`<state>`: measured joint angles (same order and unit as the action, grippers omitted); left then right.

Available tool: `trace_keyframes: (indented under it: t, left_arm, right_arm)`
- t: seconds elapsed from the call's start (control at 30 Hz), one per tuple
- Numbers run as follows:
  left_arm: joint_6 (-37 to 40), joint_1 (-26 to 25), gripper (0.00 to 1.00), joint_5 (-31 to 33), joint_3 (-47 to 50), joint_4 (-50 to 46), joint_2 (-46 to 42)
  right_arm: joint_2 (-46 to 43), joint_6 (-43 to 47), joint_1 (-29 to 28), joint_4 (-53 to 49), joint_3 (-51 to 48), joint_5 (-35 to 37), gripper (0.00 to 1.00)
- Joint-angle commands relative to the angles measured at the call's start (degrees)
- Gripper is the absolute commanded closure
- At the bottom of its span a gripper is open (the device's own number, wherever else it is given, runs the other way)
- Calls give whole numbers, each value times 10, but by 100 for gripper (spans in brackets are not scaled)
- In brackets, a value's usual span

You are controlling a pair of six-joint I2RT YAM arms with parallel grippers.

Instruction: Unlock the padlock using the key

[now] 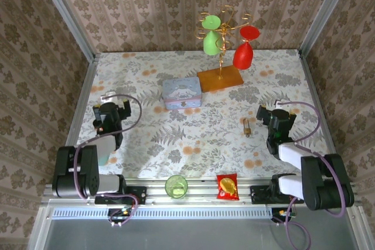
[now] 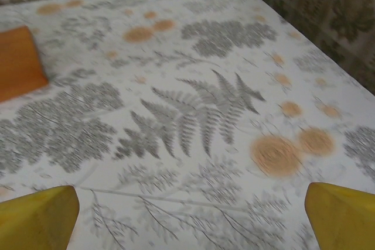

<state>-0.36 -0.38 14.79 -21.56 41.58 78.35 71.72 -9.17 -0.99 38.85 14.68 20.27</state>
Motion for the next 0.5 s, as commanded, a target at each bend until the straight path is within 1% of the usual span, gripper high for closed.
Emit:
trace_keyframes:
  t: [0.0, 0.03, 0.1, 0.17, 0.2, 0.23, 0.27, 0.33, 0.37, 0.4, 0.43, 0.47]
  left_arm:
    - [-14, 15, 0, -67, -14, 46, 47]
    - [-5, 9, 0, -76, -21, 28, 49]
    - [9, 3, 0, -88, -15, 65, 72]
    - [13, 4, 0, -98, -2, 106, 96]
    - [17, 3, 0, -104, 6, 136, 108]
    - [20, 2, 0, -107, 8, 145, 109]
    - [14, 1, 0, -108, 5, 128, 104]
    - [20, 1, 0, -107, 4, 136, 108]
    - [19, 1, 0, -108, 3, 128, 106]
    - [24, 0, 0, -111, 2, 133, 109]
    - [26, 0, 0, -117, -1, 124, 107]
    - [32, -1, 0, -128, -5, 118, 108]
  right_arm:
    - [53, 26, 1, 120, 23, -44, 0]
    - [69, 23, 2, 129, 27, -45, 0]
    - [106, 26, 3, 156, 31, -53, 0]
    - [100, 25, 3, 122, 43, -58, 0]
    - [106, 27, 3, 129, 44, -62, 0]
    - [106, 28, 4, 122, 47, -68, 0]
    - [108, 29, 4, 121, 49, -73, 0]
    - [120, 35, 5, 123, 53, -88, 0]
    - [137, 38, 5, 131, 57, -93, 0]
    - [165, 45, 3, 160, 60, -96, 0]
    - [165, 52, -4, 149, 66, -94, 0]
    - [154, 52, -5, 99, 81, -98, 0]
